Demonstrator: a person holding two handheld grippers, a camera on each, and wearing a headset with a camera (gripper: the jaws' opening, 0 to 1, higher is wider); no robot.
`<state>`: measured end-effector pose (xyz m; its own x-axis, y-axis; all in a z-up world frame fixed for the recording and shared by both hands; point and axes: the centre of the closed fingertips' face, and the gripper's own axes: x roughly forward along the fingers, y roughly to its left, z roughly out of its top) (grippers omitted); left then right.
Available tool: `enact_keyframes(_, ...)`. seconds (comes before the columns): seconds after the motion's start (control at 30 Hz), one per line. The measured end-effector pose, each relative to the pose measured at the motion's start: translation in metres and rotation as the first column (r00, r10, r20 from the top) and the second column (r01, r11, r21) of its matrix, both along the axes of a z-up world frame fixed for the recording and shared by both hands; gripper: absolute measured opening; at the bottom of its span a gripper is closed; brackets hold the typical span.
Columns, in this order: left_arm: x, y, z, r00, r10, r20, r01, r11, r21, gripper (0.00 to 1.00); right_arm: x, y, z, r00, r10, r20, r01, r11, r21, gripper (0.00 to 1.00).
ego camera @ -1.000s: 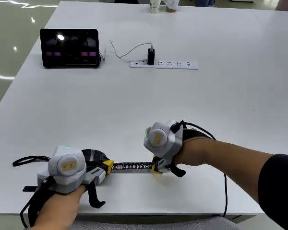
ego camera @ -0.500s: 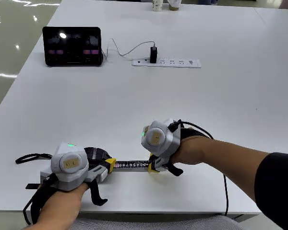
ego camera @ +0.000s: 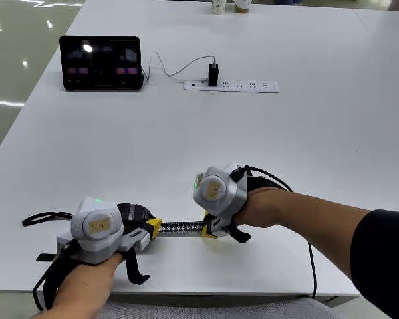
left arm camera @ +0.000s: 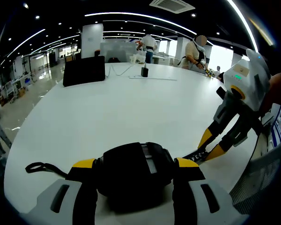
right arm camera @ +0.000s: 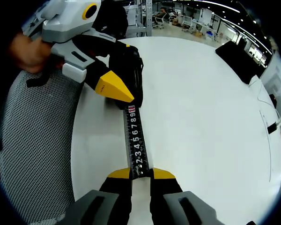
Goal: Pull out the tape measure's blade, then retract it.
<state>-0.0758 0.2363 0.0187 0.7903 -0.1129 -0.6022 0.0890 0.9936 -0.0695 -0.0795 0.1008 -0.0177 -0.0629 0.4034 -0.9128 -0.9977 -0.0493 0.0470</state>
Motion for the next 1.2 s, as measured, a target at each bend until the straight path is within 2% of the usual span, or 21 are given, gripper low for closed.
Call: enact_keyframes(1.2, -0.001, 0.002, 0.000, 1.000, 0.001, 0.003, 0.000, 1.000, -0.019, 0.60, -0.004, 0.019, 0.000, 1.000, 0.003, -0.007, -0.002, 0.999, 0.050, 0.11)
